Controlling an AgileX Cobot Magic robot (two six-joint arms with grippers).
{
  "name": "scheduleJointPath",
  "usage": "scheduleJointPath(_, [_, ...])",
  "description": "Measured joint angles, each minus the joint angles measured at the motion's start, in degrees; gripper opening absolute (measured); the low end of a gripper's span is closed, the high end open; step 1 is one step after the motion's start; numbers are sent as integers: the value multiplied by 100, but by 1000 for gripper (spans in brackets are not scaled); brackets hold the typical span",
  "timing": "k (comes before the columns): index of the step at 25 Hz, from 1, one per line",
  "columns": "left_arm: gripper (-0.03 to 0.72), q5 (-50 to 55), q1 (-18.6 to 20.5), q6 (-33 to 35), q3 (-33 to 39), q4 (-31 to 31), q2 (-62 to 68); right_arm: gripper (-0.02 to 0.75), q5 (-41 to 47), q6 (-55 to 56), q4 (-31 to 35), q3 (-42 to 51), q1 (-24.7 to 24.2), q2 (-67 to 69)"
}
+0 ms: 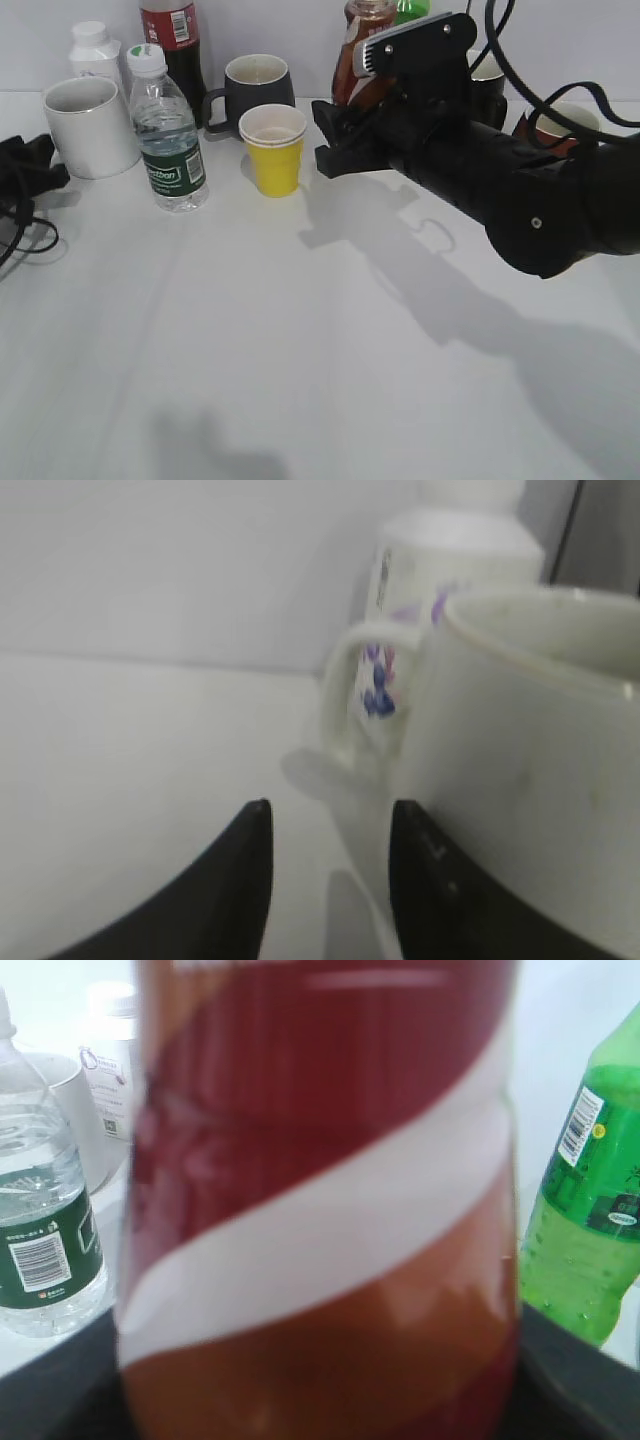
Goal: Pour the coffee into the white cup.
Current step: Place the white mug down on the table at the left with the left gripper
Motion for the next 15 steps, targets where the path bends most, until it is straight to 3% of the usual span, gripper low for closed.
scheduleJointPath(9, [305, 4, 0, 0, 886, 11, -927, 528, 0, 0, 31, 0, 0, 0])
scheduleJointPath(15, [305, 20, -110, 0, 1625, 65, -2037, 528, 0, -7, 454, 0, -10, 0])
